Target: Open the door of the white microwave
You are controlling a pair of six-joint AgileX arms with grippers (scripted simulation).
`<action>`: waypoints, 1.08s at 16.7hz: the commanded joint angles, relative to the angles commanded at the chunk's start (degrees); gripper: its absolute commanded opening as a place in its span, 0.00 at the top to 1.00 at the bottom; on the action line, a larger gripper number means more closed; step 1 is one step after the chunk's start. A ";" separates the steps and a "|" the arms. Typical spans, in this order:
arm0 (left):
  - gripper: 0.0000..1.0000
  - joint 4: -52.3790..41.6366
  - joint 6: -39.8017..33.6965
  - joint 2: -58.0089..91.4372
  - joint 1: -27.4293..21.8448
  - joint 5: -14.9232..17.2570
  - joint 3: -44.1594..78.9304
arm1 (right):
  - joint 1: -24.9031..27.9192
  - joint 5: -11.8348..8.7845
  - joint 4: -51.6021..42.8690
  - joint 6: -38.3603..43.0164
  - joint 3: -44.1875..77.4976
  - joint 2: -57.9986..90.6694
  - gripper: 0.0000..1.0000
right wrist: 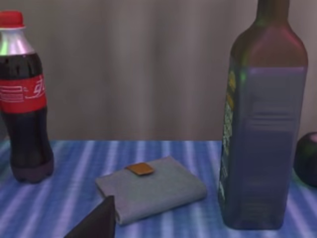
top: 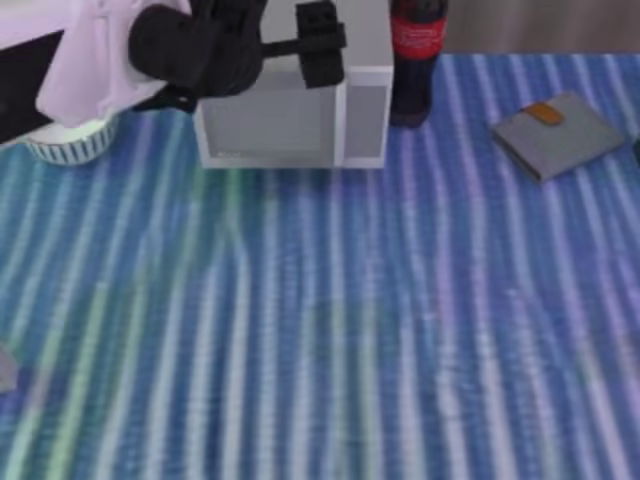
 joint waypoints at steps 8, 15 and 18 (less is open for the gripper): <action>0.00 -7.27 -5.67 20.70 -7.18 -4.55 16.01 | 0.00 0.00 0.00 0.00 0.00 0.00 0.00; 0.00 -6.41 -5.20 21.65 -6.68 -4.25 16.54 | 0.00 0.00 0.00 0.00 0.00 0.00 0.00; 0.00 -3.05 -3.75 27.55 -5.12 -3.30 19.20 | 0.00 0.00 0.00 0.00 0.00 0.00 0.00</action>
